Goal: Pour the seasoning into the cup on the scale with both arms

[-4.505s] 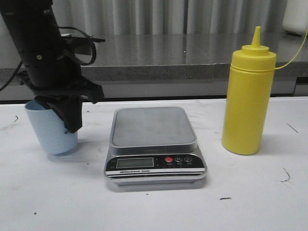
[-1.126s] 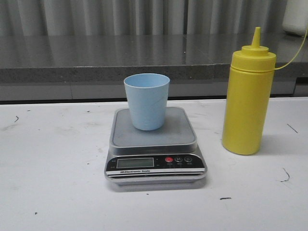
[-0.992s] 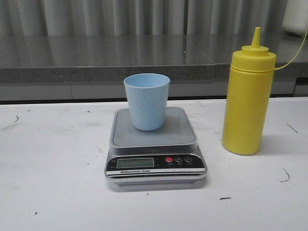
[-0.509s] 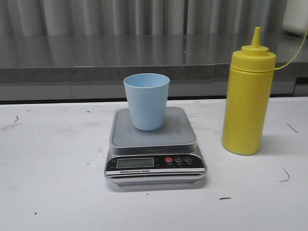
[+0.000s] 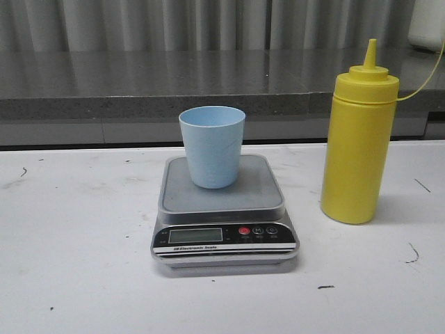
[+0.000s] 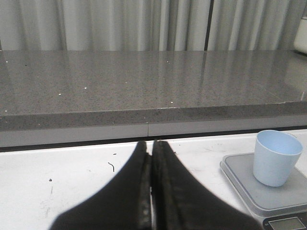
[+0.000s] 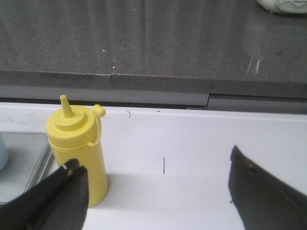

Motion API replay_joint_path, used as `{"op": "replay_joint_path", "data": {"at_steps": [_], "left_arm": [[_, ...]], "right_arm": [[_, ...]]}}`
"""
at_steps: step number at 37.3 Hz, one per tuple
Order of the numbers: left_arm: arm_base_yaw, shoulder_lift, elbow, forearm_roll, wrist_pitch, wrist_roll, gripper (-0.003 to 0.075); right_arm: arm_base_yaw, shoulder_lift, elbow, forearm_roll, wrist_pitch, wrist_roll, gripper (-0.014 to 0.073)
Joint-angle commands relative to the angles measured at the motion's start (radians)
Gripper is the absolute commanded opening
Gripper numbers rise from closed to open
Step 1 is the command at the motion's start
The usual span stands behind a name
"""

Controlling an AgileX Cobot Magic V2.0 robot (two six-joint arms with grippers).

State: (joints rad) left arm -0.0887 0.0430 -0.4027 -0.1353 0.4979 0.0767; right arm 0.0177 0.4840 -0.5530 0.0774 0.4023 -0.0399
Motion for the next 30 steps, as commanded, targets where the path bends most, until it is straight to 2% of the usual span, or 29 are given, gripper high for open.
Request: {"op": "replay_joint_path", "data": {"at_steps": [1,6,19,30], "left_arm": [[0.002,0.012,-0.024,-0.013,-0.074,-0.004,-0.0020],[0.002,0.012,-0.024,-0.013,-0.074,-0.004,-0.0020],[0.002,0.012,-0.024,-0.013,-0.074,-0.004,-0.0020],[0.002,0.012,-0.024,-0.013,-0.074,-0.004,-0.0020]], "right_arm": [[-0.006,0.030,-0.035,0.004,-0.117,-0.004,0.0612],[-0.006,0.113,-0.035,0.004,-0.154,-0.004,0.0612],[0.006,0.501,-0.026,0.039,-0.282,-0.004,0.0612],[0.190,0.763,0.099,0.039,-0.600,-0.004,0.0612]]}}
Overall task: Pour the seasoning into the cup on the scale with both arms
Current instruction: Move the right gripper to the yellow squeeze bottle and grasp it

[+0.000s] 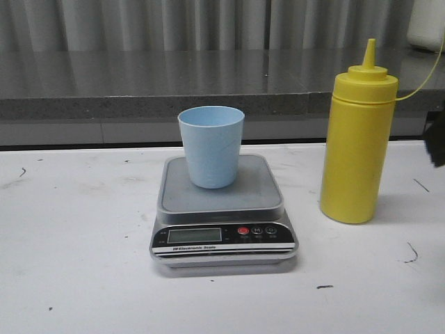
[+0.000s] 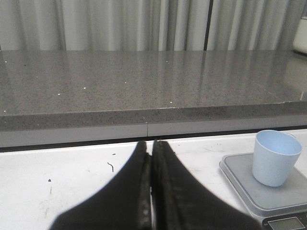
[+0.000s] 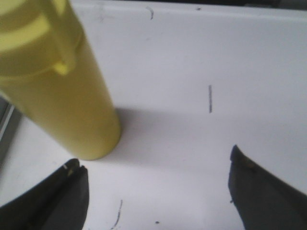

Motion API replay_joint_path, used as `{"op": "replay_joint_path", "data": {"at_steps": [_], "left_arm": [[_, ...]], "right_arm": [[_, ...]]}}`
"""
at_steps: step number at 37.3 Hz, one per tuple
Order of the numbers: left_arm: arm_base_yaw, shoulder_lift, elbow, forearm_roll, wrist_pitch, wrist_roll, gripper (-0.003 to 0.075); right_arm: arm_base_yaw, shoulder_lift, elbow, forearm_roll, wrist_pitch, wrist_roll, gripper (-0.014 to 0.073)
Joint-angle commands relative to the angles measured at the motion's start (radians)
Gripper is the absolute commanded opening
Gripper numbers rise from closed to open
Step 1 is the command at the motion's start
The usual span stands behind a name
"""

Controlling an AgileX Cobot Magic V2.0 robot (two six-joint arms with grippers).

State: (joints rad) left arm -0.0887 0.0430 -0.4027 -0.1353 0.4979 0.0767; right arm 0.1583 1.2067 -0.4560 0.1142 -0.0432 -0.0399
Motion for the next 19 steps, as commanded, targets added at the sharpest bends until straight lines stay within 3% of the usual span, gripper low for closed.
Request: {"op": "replay_joint_path", "data": {"at_steps": [1,8,13,19], "left_arm": [[0.002,0.012,-0.024,-0.013,-0.074,-0.004,-0.0020],[0.002,0.012,-0.024,-0.013,-0.074,-0.004,-0.0020],[0.002,0.012,-0.024,-0.013,-0.074,-0.004,-0.0020],[0.002,0.012,-0.024,-0.013,-0.074,-0.004,-0.0020]], "right_arm": [[0.064,0.059,0.007,0.002,-0.184,-0.004,0.0612],[0.175,0.224,0.015,0.002,-0.442,0.014,0.0612],[0.184,0.322,0.015,0.002,-0.646,0.096,0.0612],[0.184,0.397,0.015,0.002,-0.791,0.143,0.0612]]}}
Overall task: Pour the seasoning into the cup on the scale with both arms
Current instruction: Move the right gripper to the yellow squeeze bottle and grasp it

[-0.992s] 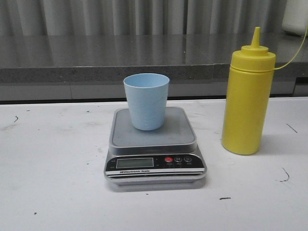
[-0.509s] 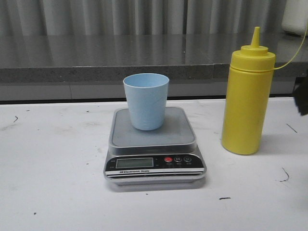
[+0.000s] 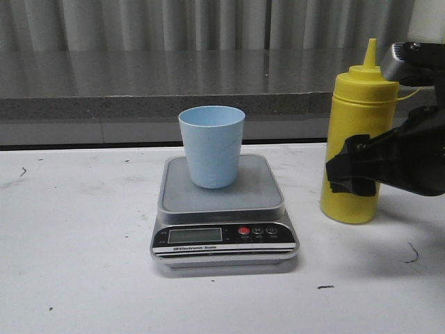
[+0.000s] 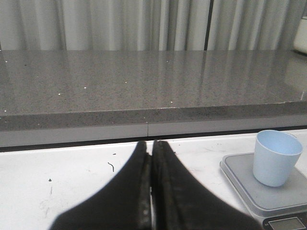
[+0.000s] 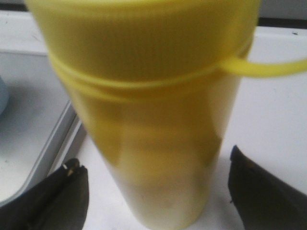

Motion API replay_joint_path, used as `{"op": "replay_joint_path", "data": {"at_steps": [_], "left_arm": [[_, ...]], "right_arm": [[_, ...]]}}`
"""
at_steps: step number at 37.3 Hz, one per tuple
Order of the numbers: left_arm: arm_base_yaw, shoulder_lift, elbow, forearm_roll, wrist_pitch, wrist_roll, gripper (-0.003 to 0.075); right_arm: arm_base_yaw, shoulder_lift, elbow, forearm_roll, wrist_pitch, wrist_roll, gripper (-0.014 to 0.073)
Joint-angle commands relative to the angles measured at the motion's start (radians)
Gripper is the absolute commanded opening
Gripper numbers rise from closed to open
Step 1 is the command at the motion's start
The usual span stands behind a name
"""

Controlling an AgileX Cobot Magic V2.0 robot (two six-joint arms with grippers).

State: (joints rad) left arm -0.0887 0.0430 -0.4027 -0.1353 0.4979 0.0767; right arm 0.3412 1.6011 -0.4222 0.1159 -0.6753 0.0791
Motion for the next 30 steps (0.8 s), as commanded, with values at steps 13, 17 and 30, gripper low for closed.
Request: {"op": "replay_joint_path", "data": {"at_steps": [13,17,30], "left_arm": [[0.002,0.012,-0.024,-0.013,-0.074,-0.004,-0.0020],[0.002,0.012,-0.024,-0.013,-0.074,-0.004,-0.0020],[0.002,0.012,-0.024,-0.013,-0.074,-0.004,-0.0020]], "right_arm": [[0.001,0.153,-0.032,0.001,-0.421,0.024,0.0612],[0.001,0.189,-0.032,0.001,-0.478,0.024,0.0612],[0.001,0.257,-0.061,0.001,-0.590,0.024,0.0612]]}}
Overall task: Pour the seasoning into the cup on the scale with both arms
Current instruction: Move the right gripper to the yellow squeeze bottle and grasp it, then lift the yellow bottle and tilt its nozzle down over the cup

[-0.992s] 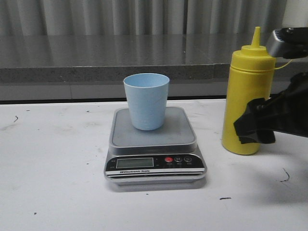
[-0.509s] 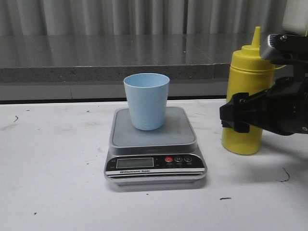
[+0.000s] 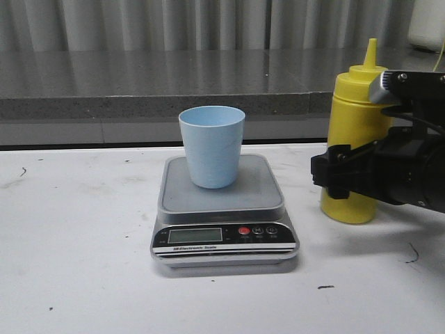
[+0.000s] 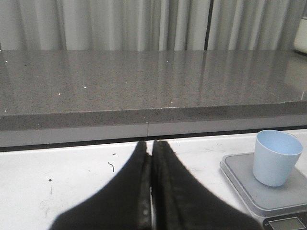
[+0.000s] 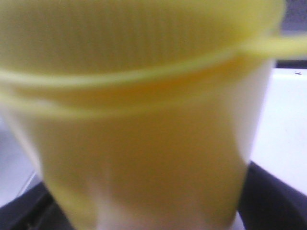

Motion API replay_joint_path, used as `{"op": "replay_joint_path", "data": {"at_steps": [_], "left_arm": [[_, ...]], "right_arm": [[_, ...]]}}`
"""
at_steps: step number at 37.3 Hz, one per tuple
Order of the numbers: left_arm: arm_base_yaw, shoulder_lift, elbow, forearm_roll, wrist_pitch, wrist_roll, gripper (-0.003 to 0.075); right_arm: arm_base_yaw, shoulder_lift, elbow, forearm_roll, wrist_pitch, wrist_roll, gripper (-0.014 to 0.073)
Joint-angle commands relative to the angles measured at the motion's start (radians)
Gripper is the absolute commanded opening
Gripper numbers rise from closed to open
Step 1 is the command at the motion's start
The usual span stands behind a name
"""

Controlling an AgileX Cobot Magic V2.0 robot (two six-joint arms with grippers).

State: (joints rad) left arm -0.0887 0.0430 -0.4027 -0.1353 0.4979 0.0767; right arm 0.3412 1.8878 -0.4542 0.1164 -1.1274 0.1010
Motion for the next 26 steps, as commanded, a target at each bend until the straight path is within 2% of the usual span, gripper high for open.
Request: {"op": "replay_joint_path", "data": {"at_steps": [1,4,6,7,11,13,15,17,21,26], "left_arm": [[0.002,0.012,-0.024,-0.013,-0.074,-0.004,-0.0020],[0.002,0.012,-0.024,-0.013,-0.074,-0.004,-0.0020],[0.002,0.012,-0.024,-0.013,-0.074,-0.004,-0.0020],[0.002,0.012,-0.024,-0.013,-0.074,-0.004,-0.0020],[0.002,0.012,-0.024,-0.013,-0.074,-0.004,-0.0020],[0.002,0.012,-0.024,-0.013,-0.074,-0.004,-0.0020],[0.002,0.012,-0.024,-0.013,-0.074,-0.004,-0.0020],[0.002,0.012,-0.024,-0.013,-0.074,-0.004,-0.0020],[0.002,0.012,-0.024,-0.013,-0.074,-0.004,-0.0020],[0.002,0.012,-0.024,-0.013,-0.074,-0.004,-0.0020]], "right_arm": [[0.001,-0.030,-0.031,0.000,-0.136,0.002,0.0612],[0.001,-0.030,-0.034,0.000,-0.152,0.002,0.0605],[0.001,-0.030,-0.034,-0.001,-0.155,0.004,0.0564],[0.001,-0.030,-0.034,-0.001,-0.155,0.004,0.0530],[0.001,-0.030,-0.033,-0.004,-0.155,0.004,0.0286],[0.001,-0.030,-0.033,-0.004,-0.158,0.003,0.0195],[0.001,-0.031,-0.033,-0.004,-0.158,0.003,0.0146],[0.001,-0.034,-0.033,-0.004,-0.159,0.003,0.0118],[0.001,-0.045,-0.034,-0.004,-0.159,-0.018,0.0116],[0.001,-0.076,-0.061,-0.003,-0.151,-0.131,0.0116]]}}
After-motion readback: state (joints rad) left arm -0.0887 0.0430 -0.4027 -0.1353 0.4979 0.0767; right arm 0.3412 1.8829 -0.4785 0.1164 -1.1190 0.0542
